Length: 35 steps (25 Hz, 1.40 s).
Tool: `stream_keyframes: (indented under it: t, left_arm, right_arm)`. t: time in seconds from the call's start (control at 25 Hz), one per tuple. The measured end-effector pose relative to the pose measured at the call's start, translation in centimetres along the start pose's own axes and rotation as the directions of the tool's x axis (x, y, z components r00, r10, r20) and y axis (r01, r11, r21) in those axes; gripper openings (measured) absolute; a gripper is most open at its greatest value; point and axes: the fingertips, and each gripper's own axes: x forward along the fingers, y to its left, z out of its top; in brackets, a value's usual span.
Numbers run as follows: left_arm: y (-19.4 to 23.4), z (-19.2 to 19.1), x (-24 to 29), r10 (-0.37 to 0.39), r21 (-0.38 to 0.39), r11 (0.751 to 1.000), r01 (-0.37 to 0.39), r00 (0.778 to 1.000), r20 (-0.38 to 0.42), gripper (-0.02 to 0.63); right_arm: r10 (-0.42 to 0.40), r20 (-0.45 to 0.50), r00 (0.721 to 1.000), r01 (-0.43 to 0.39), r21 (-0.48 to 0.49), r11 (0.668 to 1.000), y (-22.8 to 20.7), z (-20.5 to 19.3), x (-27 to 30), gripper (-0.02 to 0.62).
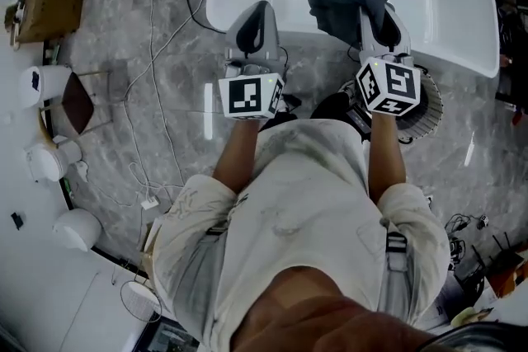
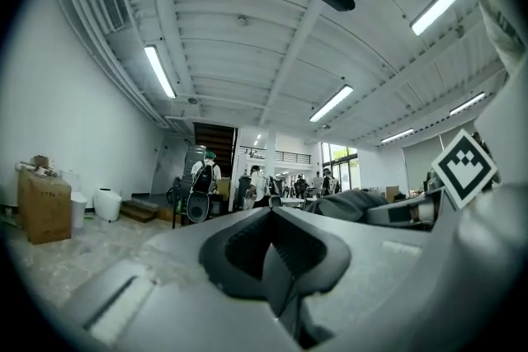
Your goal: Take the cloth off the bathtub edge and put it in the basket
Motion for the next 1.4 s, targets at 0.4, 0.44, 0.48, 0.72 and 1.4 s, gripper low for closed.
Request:
stream_keyframes:
  t: [0.4,0.44,0.48,0.72,1.4]
  left_arm:
    - [-1.2,9.8,1.2,-0.055,0.067,0.997,0.044,0.982,0.180,0.000]
    - [-1.5,10.1,1.5,-0.060,0.066,0.997,0.049,0.981,0.186,0.000]
    - [-1.7,10.3,1.9,-0.066,0.062,0.997,0.055,0.980,0.189,0.000]
    - [-3.9,10.3,3.8,-0.130,0.050,0.991,0.123,0.974,0.187,0.000]
    - [-21.0,8.0,9.3,-0.492,0.005,0.868,0.497,0.857,0.156,0.000]
  right_arm:
    - [-0.068,0.322,0.944,0.102,-0.091,0.991,0.3,12.3,-4.6,0.109]
    - [-0.075,0.339,0.938,0.112,-0.090,0.990,0.1,13.0,-4.9,0.109]
    - [-0.082,0.352,0.932,0.122,-0.091,0.988,-0.2,13.6,-5.2,0.109]
    - [-0.131,0.358,0.924,0.177,-0.098,0.979,-1.9,14.3,-6.4,0.110]
    - [-0.525,0.337,0.781,0.571,-0.048,0.819,-14.9,13.0,-19.3,0.110]
